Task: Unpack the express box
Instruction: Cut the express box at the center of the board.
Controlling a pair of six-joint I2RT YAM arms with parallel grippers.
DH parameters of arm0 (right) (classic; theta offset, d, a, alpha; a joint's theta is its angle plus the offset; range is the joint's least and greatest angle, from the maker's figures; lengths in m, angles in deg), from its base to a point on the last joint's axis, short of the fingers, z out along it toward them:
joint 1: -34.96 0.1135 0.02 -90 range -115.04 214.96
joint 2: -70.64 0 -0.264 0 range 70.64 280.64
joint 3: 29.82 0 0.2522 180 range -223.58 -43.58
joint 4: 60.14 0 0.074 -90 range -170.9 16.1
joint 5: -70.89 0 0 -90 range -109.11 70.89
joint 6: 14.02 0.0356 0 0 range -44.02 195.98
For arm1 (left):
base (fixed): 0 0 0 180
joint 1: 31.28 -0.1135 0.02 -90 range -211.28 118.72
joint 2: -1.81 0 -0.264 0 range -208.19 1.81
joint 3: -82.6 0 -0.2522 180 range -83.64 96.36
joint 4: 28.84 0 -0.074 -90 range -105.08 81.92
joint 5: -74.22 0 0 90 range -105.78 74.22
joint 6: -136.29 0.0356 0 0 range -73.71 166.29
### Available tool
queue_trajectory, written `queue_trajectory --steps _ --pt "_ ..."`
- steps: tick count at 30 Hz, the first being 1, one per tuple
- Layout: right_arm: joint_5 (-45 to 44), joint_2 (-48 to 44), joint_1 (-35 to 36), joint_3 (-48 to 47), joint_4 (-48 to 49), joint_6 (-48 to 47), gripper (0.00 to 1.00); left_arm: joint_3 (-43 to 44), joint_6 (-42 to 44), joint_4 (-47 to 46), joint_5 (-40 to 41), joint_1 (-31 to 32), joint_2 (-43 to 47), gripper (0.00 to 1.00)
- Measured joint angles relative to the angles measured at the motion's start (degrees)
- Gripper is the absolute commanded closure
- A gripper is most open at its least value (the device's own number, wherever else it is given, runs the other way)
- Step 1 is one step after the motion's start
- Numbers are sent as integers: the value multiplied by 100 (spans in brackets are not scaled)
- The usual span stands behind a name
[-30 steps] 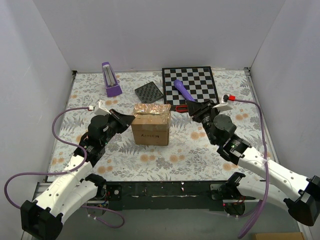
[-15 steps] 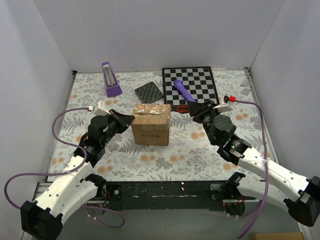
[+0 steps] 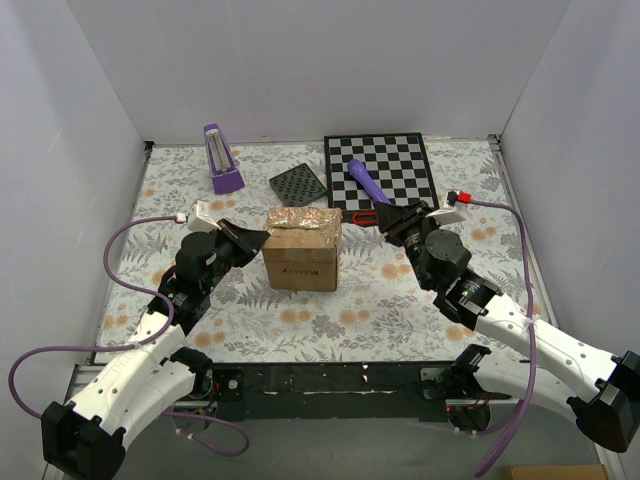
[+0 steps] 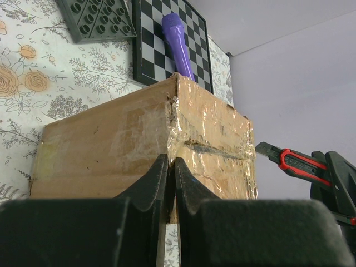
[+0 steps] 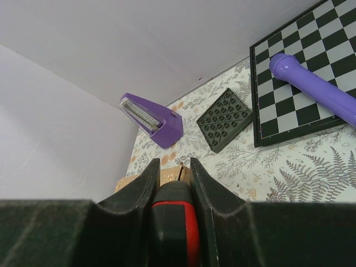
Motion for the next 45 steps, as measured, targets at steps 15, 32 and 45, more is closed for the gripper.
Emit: queue_trajectory --steps 15,32,45 --pt "-39 37 2 0 24 57 99 -68 -46 -63 20 0 57 100" --pt "-85 20 2 0 2 59 99 -92 -66 -85 22 4 76 100" --pt "-105 -157 2 0 -20 46 99 -105 -92 -90 33 22 94 100"
